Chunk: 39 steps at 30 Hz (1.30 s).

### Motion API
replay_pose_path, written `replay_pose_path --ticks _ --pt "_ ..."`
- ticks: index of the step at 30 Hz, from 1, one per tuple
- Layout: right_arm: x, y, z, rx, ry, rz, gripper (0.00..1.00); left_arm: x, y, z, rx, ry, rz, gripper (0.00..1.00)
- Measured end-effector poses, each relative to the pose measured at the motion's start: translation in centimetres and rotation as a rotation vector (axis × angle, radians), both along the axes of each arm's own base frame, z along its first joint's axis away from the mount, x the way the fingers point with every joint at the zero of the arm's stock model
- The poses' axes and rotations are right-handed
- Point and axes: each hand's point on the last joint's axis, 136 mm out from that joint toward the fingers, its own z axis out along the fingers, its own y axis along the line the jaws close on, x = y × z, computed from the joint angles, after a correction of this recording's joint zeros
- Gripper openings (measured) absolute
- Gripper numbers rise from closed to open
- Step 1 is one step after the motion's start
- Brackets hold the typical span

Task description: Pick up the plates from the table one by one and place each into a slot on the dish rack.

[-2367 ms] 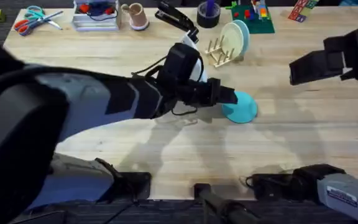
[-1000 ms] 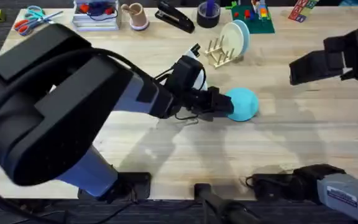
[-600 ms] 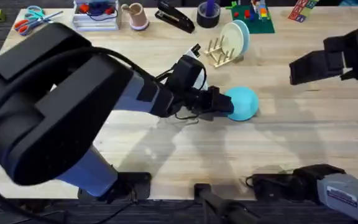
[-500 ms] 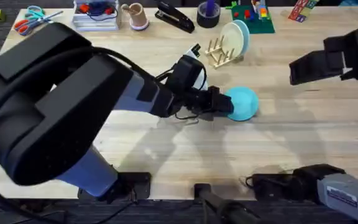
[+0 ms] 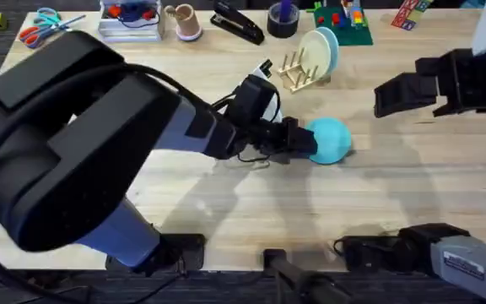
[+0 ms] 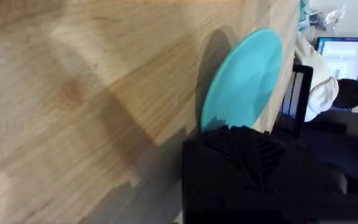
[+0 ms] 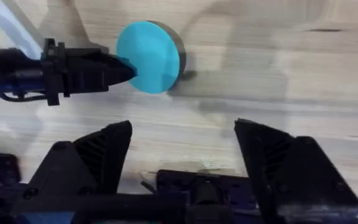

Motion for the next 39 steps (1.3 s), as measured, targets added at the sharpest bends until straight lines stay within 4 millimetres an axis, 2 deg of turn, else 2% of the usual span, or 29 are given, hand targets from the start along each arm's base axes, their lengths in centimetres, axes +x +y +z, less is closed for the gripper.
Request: replay_pose_path --ticks 13,18,25,31,39 --pt "0.3 -1.8 -2.3 0.218 0.027 -0.083 0.994 0.0 0.0 0.0 0.000 0.000 0.000 0.040" --pt "0.8 -2.4 -4.1 0.290 0.019 -0.113 0.995 0.0 0.0 0.0 0.000 0.000 0.000 0.039" --pt "1.8 -2.0 -6.7 0.384 -0.020 -0.111 0.993 0.0 0.0 0.0 0.000 0.002 0.002 0.039" --pt "2.3 -0.8 -8.8 0.475 -0.051 -0.088 0.994 0.0 0.0 0.0 0.000 0.002 0.002 0.039" --pt "2.2 -0.2 -12.2 0.539 0.028 -0.095 0.993 0.0 0.0 0.0 0.000 0.003 0.002 0.039"
